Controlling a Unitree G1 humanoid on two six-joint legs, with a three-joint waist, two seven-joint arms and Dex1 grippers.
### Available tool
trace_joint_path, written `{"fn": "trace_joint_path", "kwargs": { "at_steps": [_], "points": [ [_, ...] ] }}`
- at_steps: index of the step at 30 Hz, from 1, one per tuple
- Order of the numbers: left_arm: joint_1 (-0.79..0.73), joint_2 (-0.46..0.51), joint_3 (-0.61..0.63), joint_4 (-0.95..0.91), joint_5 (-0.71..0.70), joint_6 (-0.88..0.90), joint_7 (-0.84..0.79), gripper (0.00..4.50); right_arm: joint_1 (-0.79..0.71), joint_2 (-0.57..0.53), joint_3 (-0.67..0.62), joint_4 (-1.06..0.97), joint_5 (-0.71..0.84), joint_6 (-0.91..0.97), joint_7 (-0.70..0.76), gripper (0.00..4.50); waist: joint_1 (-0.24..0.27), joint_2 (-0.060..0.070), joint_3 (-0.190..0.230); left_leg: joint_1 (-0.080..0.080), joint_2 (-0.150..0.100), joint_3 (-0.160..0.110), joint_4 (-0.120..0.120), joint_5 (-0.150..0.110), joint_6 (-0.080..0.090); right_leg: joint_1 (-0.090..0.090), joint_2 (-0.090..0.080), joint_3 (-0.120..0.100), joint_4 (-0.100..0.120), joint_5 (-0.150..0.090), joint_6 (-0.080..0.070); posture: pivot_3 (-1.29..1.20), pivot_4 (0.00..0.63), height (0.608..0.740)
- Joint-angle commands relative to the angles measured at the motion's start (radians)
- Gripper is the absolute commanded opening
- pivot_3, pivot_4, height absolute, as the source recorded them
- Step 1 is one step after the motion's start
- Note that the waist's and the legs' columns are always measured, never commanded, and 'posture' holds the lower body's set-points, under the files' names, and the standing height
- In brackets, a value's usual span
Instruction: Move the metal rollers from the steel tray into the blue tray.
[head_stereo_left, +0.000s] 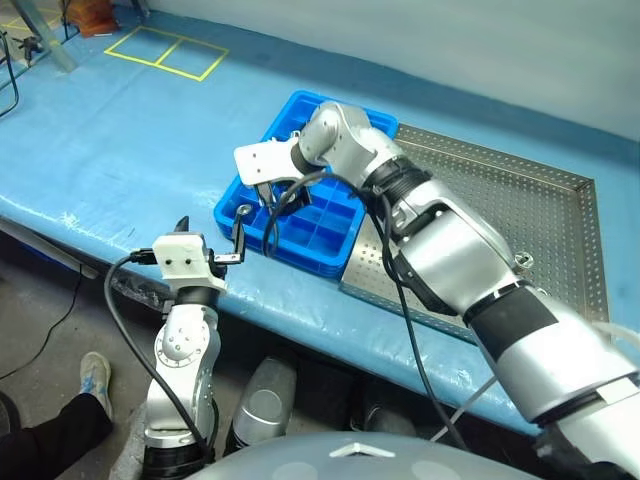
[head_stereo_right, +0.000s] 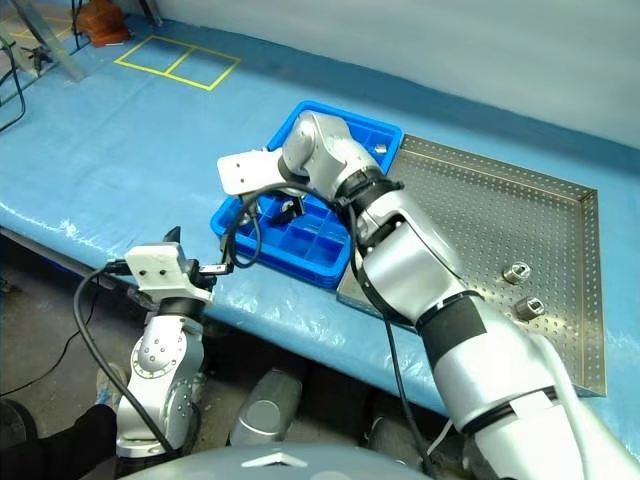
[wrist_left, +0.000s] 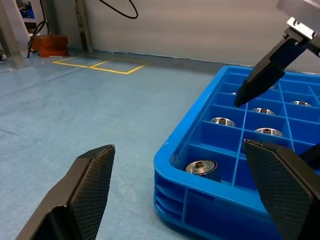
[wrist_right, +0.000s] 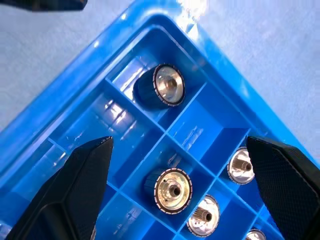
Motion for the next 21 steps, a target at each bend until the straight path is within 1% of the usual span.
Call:
{"fn": "trace_joint_path", "kwargs": {
  "at_steps": [1, 5, 10, 13, 14, 17, 19, 21],
  "points": [
    [0.027, 0.011, 0.011, -0.043, 0.003, -0.051, -0.009, 4.50, -0.043, 0.016, -0.022, 0.034, 0.006, 0.000, 0.023, 4.47, 0.003, 0.000, 0.000, 0.000, 0.000, 0.000, 0.000, 0.000, 0.000, 0.000, 0.000, 0.000, 0.000, -0.001, 0.001, 0.51, 0.150, 0.740],
    [0.046, 0.016, 0.030, -0.061, -0.001, -0.071, -0.006, 4.50, -0.059, 0.024, -0.012, 0.066, -0.015, 0.013, 0.000, 4.47, 0.010, 0.000, 0.000, -0.001, 0.001, 0.000, 0.000, -0.001, -0.001, -0.001, 0.000, -0.001, 0.001, -0.001, 0.000, 0.54, 0.150, 0.740],
    [0.061, 0.016, 0.029, -0.063, 0.010, -0.077, -0.002, 4.50, -0.067, 0.031, -0.007, 0.090, -0.044, 0.018, -0.026, 4.47, 0.030, 0.000, 0.000, 0.000, 0.001, -0.001, 0.000, -0.002, -0.003, -0.001, 0.001, -0.001, 0.001, -0.002, -0.001, 0.55, 0.150, 0.740],
    [0.069, 0.012, 0.020, -0.064, 0.015, -0.083, 0.003, 4.50, -0.072, 0.030, -0.001, 0.100, -0.060, 0.023, -0.033, 3.90, 0.050, 0.000, 0.000, -0.001, 0.001, -0.002, 0.000, -0.003, -0.004, -0.001, 0.001, -0.003, 0.001, -0.003, -0.003, 0.56, 0.150, 0.740],
    [0.071, 0.011, 0.017, -0.064, 0.018, -0.083, 0.004, 4.50, -0.072, 0.028, 0.001, 0.103, -0.067, 0.024, -0.036, 3.64, 0.055, 0.000, 0.000, -0.001, 0.001, -0.003, 0.000, -0.004, -0.004, -0.001, 0.001, -0.003, 0.001, -0.003, -0.003, 0.57, 0.150, 0.740],
    [0.074, 0.010, 0.014, -0.064, 0.020, -0.084, 0.008, 4.50, -0.073, 0.022, 0.007, 0.109, -0.090, 0.023, -0.056, 2.62, 0.067, 0.000, 0.000, -0.001, 0.002, -0.004, 0.000, -0.004, -0.005, -0.001, 0.001, -0.005, 0.001, -0.004, -0.004, 0.57, 0.150, 0.740],
    [0.076, 0.011, 0.016, -0.063, 0.018, -0.084, 0.009, 4.50, -0.075, 0.018, 0.005, 0.112, -0.096, 0.024, -0.065, 2.01, 0.077, 0.000, 0.000, -0.001, 0.002, -0.004, 0.000, -0.004, -0.005, -0.001, 0.001, -0.006, 0.002, -0.004, -0.004, 0.57, 0.150, 0.740],
    [0.078, 0.010, 0.018, -0.063, 0.018, -0.083, 0.011, 4.50, -0.079, 0.013, -0.003, 0.114, -0.097, 0.027, -0.066, 2.01, 0.085, 0.000, 0.000, -0.001, 0.002, -0.005, 0.000, -0.005, -0.006, -0.001, 0.001, -0.007, 0.002, -0.005, -0.005, 0.57, 0.150, 0.740]
  ]
}}
